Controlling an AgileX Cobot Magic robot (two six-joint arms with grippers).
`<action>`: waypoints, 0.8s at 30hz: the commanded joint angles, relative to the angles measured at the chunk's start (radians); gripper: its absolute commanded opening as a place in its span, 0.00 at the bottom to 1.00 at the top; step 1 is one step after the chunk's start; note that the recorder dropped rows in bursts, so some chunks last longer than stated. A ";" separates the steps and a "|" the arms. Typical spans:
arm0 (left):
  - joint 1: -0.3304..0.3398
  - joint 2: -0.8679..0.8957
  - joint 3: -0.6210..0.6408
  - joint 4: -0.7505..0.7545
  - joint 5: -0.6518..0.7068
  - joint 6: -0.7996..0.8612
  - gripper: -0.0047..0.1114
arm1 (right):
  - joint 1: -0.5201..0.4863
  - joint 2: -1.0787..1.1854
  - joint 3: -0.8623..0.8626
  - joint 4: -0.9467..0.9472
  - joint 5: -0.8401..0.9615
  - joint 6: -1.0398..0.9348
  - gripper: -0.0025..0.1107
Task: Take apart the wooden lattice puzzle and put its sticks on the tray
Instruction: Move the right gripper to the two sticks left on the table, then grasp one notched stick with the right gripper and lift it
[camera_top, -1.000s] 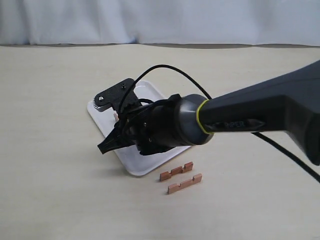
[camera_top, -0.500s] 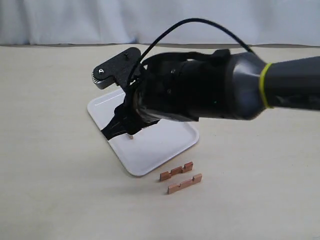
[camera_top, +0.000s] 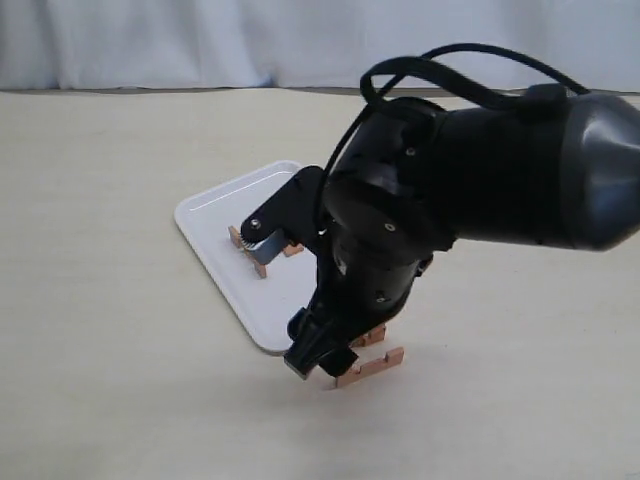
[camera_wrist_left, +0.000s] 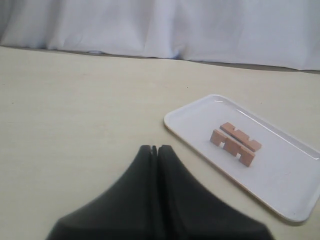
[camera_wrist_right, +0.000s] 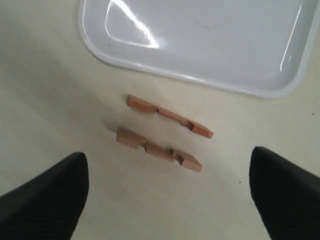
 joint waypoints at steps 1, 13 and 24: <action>-0.009 -0.001 0.004 -0.002 -0.010 0.000 0.04 | -0.083 -0.030 0.073 0.067 -0.017 -0.025 0.74; -0.009 -0.001 0.004 -0.002 -0.010 0.000 0.04 | -0.137 -0.030 0.221 0.136 -0.262 0.159 0.96; -0.009 -0.001 0.004 -0.002 -0.010 0.000 0.04 | -0.132 0.039 0.274 0.136 -0.396 0.185 0.96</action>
